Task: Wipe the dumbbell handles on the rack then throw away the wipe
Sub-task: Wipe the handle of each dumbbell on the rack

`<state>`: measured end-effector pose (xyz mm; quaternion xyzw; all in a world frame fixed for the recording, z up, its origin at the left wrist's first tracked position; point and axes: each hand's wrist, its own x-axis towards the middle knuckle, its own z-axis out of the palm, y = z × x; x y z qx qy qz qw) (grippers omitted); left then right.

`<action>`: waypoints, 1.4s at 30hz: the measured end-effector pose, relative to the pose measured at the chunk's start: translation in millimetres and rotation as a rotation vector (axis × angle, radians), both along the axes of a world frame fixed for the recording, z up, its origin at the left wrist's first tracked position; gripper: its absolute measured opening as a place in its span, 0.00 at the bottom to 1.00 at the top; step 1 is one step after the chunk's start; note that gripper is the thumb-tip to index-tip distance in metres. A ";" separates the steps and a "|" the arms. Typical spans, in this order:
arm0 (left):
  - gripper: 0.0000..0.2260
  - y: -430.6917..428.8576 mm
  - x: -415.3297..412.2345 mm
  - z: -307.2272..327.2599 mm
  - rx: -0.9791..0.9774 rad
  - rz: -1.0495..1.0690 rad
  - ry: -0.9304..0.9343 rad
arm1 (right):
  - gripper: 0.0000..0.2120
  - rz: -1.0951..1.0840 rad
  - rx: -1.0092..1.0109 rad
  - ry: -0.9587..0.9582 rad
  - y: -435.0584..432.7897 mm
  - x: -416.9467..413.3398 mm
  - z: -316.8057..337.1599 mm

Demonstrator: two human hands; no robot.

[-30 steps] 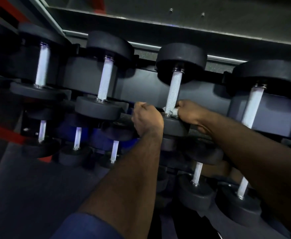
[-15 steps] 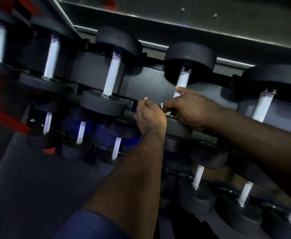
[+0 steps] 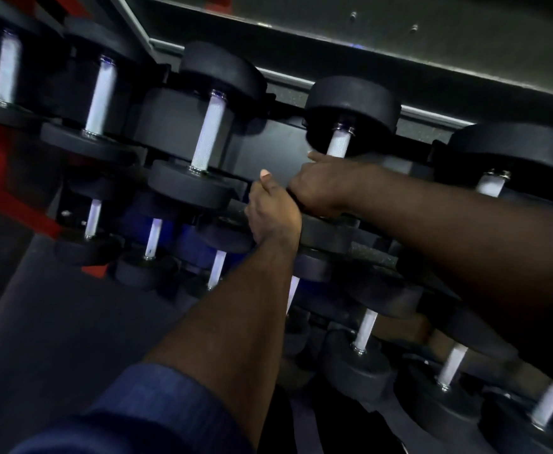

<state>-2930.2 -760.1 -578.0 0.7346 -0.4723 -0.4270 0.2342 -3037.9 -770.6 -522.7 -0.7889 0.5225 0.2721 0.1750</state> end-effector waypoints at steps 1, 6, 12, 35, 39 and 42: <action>0.25 -0.3 -0.1 0.4 0.000 0.003 0.001 | 0.14 -0.028 0.028 0.004 -3.7 3.2 -2.1; 0.24 0.8 -0.9 -1.2 -0.008 0.004 -0.010 | 0.04 0.000 -0.190 -0.173 12.8 -10.5 -9.7; 0.24 -4.6 1.7 -15.7 -0.023 0.019 -0.012 | 0.18 0.127 -0.317 -0.482 38.9 -51.0 -23.6; 0.25 -3.3 -0.4 -12.3 -0.021 0.008 -0.020 | 0.26 -0.144 -0.655 -0.186 48.5 -72.7 -26.7; 0.24 -1.9 -0.6 -11.5 -0.023 0.018 -0.013 | 0.25 -0.154 -0.650 -0.190 47.5 -77.4 -13.1; 0.23 -2.9 0.3 -14.6 -0.021 0.016 -0.013 | 0.20 -0.289 -0.747 -0.256 56.1 -71.7 -15.8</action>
